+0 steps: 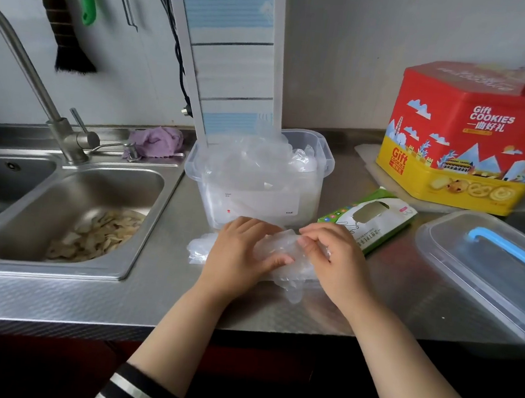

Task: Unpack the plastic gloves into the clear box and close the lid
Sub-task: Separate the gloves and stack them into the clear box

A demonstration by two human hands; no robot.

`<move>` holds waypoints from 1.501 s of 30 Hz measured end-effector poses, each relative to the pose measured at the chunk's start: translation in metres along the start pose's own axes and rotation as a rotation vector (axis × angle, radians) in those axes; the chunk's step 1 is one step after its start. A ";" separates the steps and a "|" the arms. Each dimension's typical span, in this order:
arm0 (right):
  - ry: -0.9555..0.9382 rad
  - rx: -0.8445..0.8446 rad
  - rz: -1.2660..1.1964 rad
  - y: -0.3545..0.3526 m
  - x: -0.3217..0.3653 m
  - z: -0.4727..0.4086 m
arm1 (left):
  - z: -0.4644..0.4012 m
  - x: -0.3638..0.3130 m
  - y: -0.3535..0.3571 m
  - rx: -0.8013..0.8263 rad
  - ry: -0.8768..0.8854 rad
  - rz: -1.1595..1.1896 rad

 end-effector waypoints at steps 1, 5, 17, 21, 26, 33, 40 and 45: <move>-0.006 -0.014 -0.004 -0.001 0.002 0.000 | 0.000 -0.002 0.000 -0.035 0.023 -0.037; 0.109 0.011 -0.098 -0.003 0.004 0.002 | 0.002 0.010 -0.004 -0.078 -0.168 0.069; -0.107 -0.098 0.036 -0.010 0.014 0.004 | 0.004 0.020 -0.005 0.028 -0.456 0.168; -0.092 -0.110 -0.090 -0.009 0.017 0.007 | 0.005 0.017 -0.009 0.052 -0.439 0.123; 0.134 -0.053 -0.385 -0.012 0.016 0.009 | 0.005 0.015 -0.015 0.007 -0.469 0.083; 0.381 -0.023 -0.380 -0.007 0.023 -0.005 | 0.005 0.015 -0.012 -0.014 -0.424 0.138; 0.387 -0.028 -0.373 -0.014 0.027 -0.022 | 0.006 0.011 -0.023 -0.171 -0.305 0.347; 0.390 0.087 -0.366 -0.024 0.034 -0.039 | 0.001 0.021 -0.031 -0.187 -0.524 0.586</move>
Point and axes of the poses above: each hand's wrist, its own z-axis away from the middle knuckle, its own y-axis out of the palm, x = y × z, the point moved 5 cm from there along -z, towards the middle knuckle, and after that the axes turned 8 degrees about -z, right-handed, at the moved point
